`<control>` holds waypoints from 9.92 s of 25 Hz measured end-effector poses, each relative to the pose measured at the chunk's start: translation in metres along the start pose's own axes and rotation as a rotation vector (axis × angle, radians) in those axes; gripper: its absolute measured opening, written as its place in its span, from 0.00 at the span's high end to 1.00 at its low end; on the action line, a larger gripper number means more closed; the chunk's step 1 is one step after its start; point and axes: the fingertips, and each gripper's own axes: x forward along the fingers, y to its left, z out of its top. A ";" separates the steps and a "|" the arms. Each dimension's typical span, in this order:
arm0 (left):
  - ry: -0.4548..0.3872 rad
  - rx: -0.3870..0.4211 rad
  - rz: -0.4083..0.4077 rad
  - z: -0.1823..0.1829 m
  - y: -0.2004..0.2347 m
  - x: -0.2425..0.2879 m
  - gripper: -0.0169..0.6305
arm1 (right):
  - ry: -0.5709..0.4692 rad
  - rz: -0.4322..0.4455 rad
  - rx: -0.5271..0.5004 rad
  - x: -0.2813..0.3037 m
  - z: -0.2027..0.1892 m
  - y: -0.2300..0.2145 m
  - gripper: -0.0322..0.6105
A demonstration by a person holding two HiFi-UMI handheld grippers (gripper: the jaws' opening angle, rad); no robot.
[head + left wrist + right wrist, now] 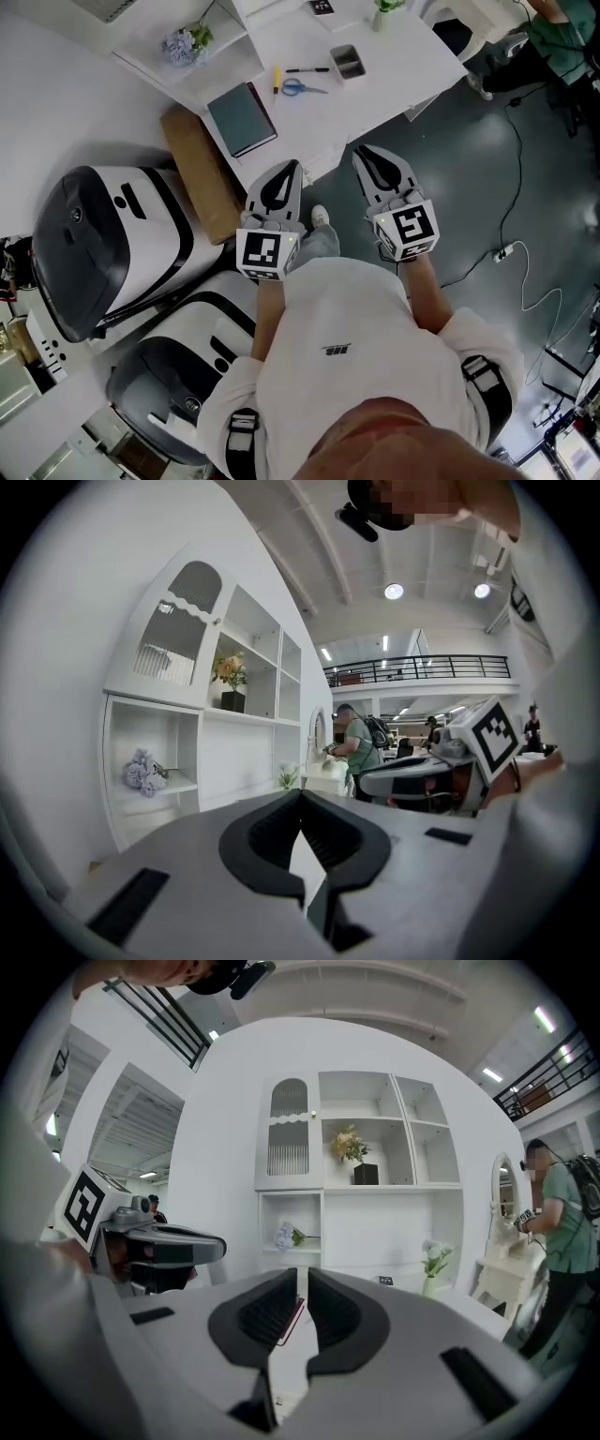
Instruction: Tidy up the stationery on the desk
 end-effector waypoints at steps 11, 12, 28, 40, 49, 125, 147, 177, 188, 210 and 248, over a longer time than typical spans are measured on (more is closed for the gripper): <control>0.040 -0.036 -0.007 -0.013 0.081 0.061 0.97 | 0.065 0.025 -0.010 0.100 -0.003 -0.021 0.92; 0.043 -0.039 -0.007 -0.015 0.087 0.066 0.97 | 0.072 0.028 -0.012 0.107 -0.004 -0.023 0.92; 0.107 -0.073 -0.022 -0.076 0.160 0.159 0.97 | 0.300 0.102 -0.151 0.235 -0.074 -0.056 0.92; 0.132 -0.122 0.075 -0.127 0.204 0.210 0.97 | 0.384 0.228 -0.267 0.320 -0.131 -0.070 0.93; 0.177 -0.185 0.131 -0.157 0.207 0.238 0.97 | 0.440 0.348 -0.330 0.358 -0.172 -0.076 0.93; 0.224 -0.179 0.080 -0.151 0.169 0.308 0.97 | 0.334 0.288 -0.128 0.351 -0.129 -0.143 0.86; 0.215 -0.144 -0.075 -0.135 0.120 0.361 0.97 | 0.223 0.023 0.053 0.308 -0.112 -0.251 0.86; 0.243 -0.152 -0.103 -0.151 0.107 0.382 0.97 | 0.312 -0.067 0.099 0.313 -0.182 -0.279 0.76; 0.228 -0.160 -0.077 -0.149 0.113 0.372 0.97 | 0.278 -0.039 0.098 0.310 -0.168 -0.260 0.81; 0.218 -0.233 0.140 -0.173 0.185 0.334 0.97 | 0.322 0.209 0.042 0.379 -0.175 -0.168 0.82; 0.279 -0.097 0.184 -0.177 0.283 0.311 0.97 | 0.606 0.222 0.256 0.495 -0.257 -0.080 0.70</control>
